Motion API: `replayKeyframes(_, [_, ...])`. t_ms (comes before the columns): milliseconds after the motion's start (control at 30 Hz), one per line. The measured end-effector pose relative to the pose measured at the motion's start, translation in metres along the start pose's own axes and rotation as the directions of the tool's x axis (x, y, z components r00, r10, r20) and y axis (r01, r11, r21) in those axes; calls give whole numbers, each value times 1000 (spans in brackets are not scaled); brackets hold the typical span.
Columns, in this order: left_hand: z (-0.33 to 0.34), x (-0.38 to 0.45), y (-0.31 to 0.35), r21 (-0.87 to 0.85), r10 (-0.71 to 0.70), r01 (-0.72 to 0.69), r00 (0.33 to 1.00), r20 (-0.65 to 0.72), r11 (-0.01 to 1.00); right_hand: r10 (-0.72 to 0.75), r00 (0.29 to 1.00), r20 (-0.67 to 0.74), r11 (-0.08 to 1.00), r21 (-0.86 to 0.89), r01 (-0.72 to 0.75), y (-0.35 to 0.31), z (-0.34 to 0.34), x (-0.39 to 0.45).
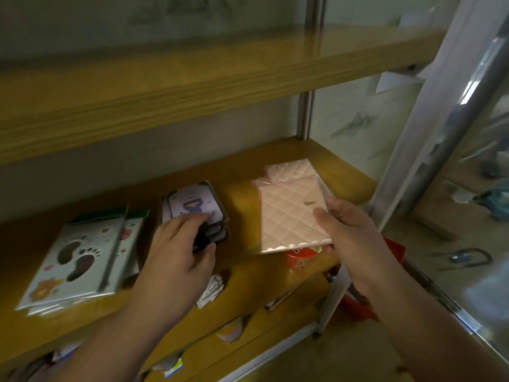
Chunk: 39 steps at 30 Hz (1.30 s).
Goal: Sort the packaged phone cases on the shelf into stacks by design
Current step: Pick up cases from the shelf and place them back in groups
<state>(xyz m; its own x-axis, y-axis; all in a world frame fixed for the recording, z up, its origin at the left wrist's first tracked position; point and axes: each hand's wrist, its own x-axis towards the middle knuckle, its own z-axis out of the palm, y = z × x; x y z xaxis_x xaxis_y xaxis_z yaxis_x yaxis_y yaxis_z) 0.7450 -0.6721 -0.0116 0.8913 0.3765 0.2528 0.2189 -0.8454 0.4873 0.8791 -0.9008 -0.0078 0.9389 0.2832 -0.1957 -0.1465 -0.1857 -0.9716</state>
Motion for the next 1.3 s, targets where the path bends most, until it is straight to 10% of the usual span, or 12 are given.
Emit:
replayKeyframes(333, [10,2,26,35,-69,70,997,-18,997,-200,975,100,913,-341,223,-17,0,106])
replayKeyframes(600, [5,-2,28,21,-111,113,992,-61,993,-452,885,111,415,-852,319,-14,9,120])
replayKeyframes(1300, [-22,-44,-12,85,-218,229,969,-118,970,-632,719,287,315,-753,578,-20,74,56])
